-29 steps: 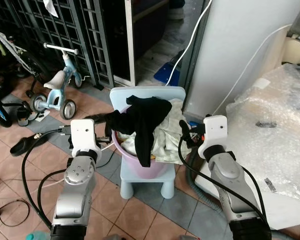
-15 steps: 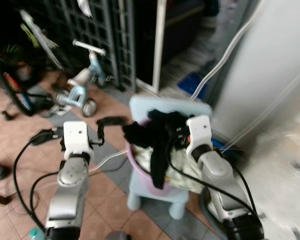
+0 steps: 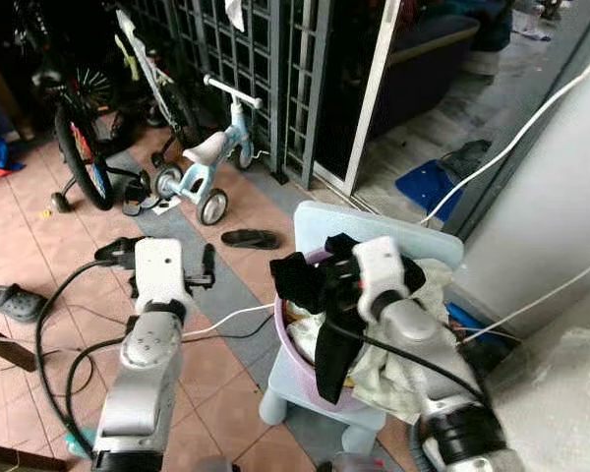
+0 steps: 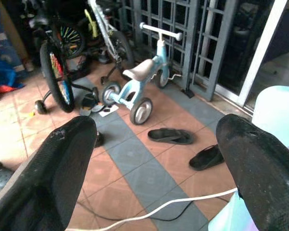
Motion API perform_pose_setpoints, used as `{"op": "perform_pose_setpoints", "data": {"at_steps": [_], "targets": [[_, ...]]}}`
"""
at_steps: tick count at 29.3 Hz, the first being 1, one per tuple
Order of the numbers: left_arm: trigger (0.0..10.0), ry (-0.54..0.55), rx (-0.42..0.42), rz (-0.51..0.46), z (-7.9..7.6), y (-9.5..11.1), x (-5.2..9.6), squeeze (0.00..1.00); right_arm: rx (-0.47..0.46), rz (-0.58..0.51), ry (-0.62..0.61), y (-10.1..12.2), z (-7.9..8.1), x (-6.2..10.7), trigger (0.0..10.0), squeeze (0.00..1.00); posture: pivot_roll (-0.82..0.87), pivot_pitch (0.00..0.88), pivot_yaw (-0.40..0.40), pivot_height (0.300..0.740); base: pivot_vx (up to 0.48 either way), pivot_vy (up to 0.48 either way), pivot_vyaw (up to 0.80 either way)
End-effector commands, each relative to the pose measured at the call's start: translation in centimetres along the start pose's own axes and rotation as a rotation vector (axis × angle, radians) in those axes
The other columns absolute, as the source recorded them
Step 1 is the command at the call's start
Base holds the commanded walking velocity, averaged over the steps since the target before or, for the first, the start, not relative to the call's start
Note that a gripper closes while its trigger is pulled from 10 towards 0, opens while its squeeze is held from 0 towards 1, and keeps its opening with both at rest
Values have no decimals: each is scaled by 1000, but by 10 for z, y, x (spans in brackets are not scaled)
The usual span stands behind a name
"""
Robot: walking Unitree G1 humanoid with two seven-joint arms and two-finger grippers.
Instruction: Clothes washing
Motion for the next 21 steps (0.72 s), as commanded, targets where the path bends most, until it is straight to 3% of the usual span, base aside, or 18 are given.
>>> {"op": "perform_pose_setpoints", "data": {"at_steps": [1, 2, 3, 4, 5, 6, 11, 16, 19, 21], "targets": [[10000, 6, -14, -8, 1, 4, 4, 0, 34, 36, -40, -2, -4, -4, 10000, 0, 4, 0, -35, 740, 0, 0, 0], [10000, 6, -14, -8, 1, 4, 4, 0, 34, 36, -40, -2, -4, -4, 10000, 0, 4, 0, -35, 740, 0, 0, 0], [10000, 14, -18, -1, 3, 3, 6, 0, 18, 56, -123, -4, -13, -7, 3412, 0, 12, 0, -40, 740, 0, 0, 0], [10000, 22, -23, 5, 4, 2, 10, 0, -28, 78, -194, -6, -21, -8, 0, 0, 26, 0, -52, 740, 0, 0, 0], [10000, 22, -23, 5, 4, 2, 10, 0, -28, 78, -194, -6, -21, -8, 0, 0, 26, 0, -52, 740, 0, 0, 0], [10000, 37, -27, 22, 7, -2, 16, 0, -66, 101, -289, -9, -32, -9, 0, 0, 33, 0, -59, 740, 0, 0, 0], [10000, 47, -27, 51, 10, -8, 25, 0, -45, 112, -355, -12, -38, -9, 0, 0, 36, 15, -68, 740, 0, 0, 0], [10000, 50, -32, 52, 9, -6, 24, 0, -32, 149, -396, -19, -44, -5, 0, 0, 32, 17, -70, 740, 0, 0, 0], [10000, 49, -32, 52, 9, -5, 24, 0, -56, 180, -383, -25, -43, -5, 0, 0, 29, 17, -70, 740, 0, 0, 0], [10000, 47, -21, 51, 8, -4, 24, 0, -133, 269, -361, -42, -38, -4, 0, 0, 24, 15, -69, 740, 0, 0, 0]]}}
Point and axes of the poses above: a point about 5 cm out from each wrist's last joint towards the gripper, its own x axis pointing back from the gripper into the wrist, its own y axis along the axis of the wrist's last joint, z = x × y, the point moved 2 cm from there along -x, pointing out of the wrist towards the gripper, and after that the axes turned 11 degrees about -x, right-handed, at the moved point
